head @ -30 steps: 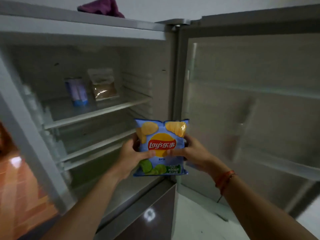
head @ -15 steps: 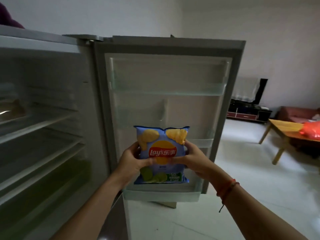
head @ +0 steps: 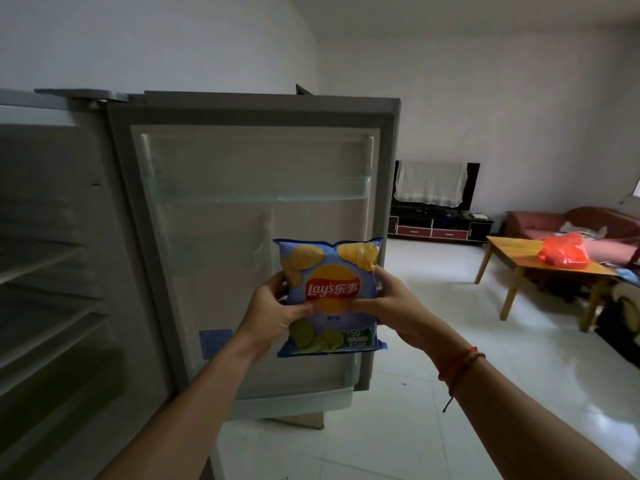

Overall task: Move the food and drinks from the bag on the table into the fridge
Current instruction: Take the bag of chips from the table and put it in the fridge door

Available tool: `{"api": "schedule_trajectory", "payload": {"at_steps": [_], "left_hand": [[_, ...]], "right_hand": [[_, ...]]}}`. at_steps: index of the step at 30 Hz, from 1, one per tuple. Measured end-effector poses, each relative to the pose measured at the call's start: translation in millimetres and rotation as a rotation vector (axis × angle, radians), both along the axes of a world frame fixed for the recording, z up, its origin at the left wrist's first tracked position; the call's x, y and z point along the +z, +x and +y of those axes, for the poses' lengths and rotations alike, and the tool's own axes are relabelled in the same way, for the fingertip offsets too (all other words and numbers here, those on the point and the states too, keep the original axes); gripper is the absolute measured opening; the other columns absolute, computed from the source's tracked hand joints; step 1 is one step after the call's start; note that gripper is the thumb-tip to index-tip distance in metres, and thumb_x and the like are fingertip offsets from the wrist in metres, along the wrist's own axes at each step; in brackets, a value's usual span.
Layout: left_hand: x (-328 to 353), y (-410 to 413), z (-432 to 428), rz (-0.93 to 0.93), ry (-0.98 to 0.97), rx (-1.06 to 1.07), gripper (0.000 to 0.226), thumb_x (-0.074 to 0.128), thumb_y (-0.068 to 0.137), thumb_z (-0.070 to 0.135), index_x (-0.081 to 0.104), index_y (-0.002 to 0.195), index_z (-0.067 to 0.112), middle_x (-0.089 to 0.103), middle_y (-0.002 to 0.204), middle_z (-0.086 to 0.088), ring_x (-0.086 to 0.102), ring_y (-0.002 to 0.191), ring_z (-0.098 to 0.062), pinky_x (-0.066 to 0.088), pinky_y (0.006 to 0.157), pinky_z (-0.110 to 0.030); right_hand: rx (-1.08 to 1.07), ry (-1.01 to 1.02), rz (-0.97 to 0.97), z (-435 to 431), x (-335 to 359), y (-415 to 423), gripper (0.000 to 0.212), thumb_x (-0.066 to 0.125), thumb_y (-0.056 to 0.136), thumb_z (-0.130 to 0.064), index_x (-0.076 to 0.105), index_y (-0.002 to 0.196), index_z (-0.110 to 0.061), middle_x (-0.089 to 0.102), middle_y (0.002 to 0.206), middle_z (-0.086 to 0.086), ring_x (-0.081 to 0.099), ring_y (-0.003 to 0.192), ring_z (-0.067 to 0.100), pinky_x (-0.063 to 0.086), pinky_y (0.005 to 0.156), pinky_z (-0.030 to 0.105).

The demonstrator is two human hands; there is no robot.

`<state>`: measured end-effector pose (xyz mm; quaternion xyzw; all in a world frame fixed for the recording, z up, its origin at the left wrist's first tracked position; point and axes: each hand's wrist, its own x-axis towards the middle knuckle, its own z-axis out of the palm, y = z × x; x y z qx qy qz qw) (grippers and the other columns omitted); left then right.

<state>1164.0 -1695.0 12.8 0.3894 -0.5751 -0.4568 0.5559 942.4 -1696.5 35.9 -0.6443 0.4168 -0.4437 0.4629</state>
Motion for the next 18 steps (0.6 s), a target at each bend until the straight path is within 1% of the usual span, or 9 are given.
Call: {"api": "schedule_trajectory", "payload": {"at_steps": [2, 3, 6, 9, 11, 13, 16, 18], "left_hand": [[5.2, -2.1, -3.0, -0.002, -0.003, 0.010, 0.056, 0.084, 0.066, 0.010, 0.062, 0.118, 0.013, 0.072, 0.113, -0.007, 0.070, 0.100, -0.022, 0.059, 0.083, -0.040], [7.4, -2.5, -5.1, -0.001, -0.002, 0.019, 0.055, 0.084, 0.066, 0.011, 0.062, 0.117, 0.015, 0.072, 0.112, -0.007, 0.071, 0.099, -0.022, 0.060, 0.083, -0.040], [13.0, -1.9, -11.6, -0.007, -0.005, 0.043, 0.045, 0.083, 0.072, 0.007, 0.063, 0.110, 0.020, 0.073, 0.108, -0.006, 0.072, 0.096, -0.021, 0.060, 0.079, -0.038], [18.0, -0.9, -18.3, -0.008, -0.009, 0.058, 0.044, 0.082, 0.073, 0.011, 0.062, 0.110, 0.020, 0.073, 0.106, -0.006, 0.072, 0.094, -0.020, 0.060, 0.075, -0.034], [22.4, -0.5, -24.8, 0.001, -0.009, 0.072, 0.045, 0.082, 0.074, 0.012, 0.061, 0.114, 0.019, 0.073, 0.105, -0.005, 0.073, 0.091, -0.017, 0.060, 0.073, -0.032], [28.8, -0.8, -32.8, 0.002, -0.010, 0.093, 0.048, 0.081, 0.076, 0.013, 0.060, 0.119, 0.016, 0.072, 0.105, -0.004, 0.073, 0.090, -0.017, 0.060, 0.072, -0.032], [37.8, -2.9, -47.4, 0.006, 0.001, 0.109, 0.048, 0.079, 0.079, 0.013, 0.058, 0.122, 0.013, 0.071, 0.106, -0.006, 0.072, 0.090, -0.019, 0.061, 0.073, -0.032], [41.3, -3.9, -58.4, 0.004, 0.010, 0.114, 0.048, 0.079, 0.080, 0.014, 0.058, 0.123, 0.013, 0.071, 0.107, -0.007, 0.072, 0.091, -0.020, 0.061, 0.074, -0.035]], "right_hand": [[-0.003, -0.008, -0.020, -4.6, 3.4, -1.2, 0.057, 0.079, 0.082, -0.006, 0.056, 0.128, -0.030, 0.074, 0.107, -0.003, 0.075, 0.093, 0.016, 0.061, 0.071, 0.031], [-0.004, -0.011, -0.028, -7.4, 4.2, -1.1, 0.058, 0.079, 0.082, -0.006, 0.055, 0.130, -0.028, 0.073, 0.110, -0.002, 0.075, 0.094, 0.017, 0.062, 0.072, 0.032], [0.003, -0.033, -0.051, -14.5, 6.1, 1.4, 0.058, 0.077, 0.085, -0.006, 0.053, 0.132, -0.027, 0.072, 0.115, 0.003, 0.075, 0.096, 0.019, 0.063, 0.075, 0.035], [0.015, -0.040, -0.091, -22.2, 8.1, 5.1, 0.058, 0.075, 0.086, -0.006, 0.050, 0.134, -0.028, 0.072, 0.114, 0.000, 0.075, 0.097, 0.018, 0.062, 0.073, 0.032], [0.020, -0.042, -0.125, -29.6, 12.1, 8.2, 0.054, 0.073, 0.087, -0.006, 0.051, 0.130, -0.031, 0.072, 0.113, 0.000, 0.075, 0.096, 0.017, 0.061, 0.072, 0.030], [0.012, -0.052, -0.120, -39.2, 17.4, 11.3, 0.051, 0.073, 0.088, -0.008, 0.052, 0.127, -0.032, 0.071, 0.117, 0.002, 0.074, 0.099, 0.019, 0.062, 0.076, 0.033], [-0.005, -0.061, -0.096, -53.7, 25.7, 14.4, 0.054, 0.073, 0.089, -0.012, 0.050, 0.136, -0.027, 0.069, 0.123, 0.004, 0.072, 0.106, 0.021, 0.061, 0.087, 0.039], [-0.022, -0.059, -0.086, -63.4, 29.6, 14.6, 0.056, 0.074, 0.089, -0.013, 0.050, 0.139, -0.024, 0.069, 0.124, 0.005, 0.071, 0.108, 0.022, 0.060, 0.090, 0.040]]}}
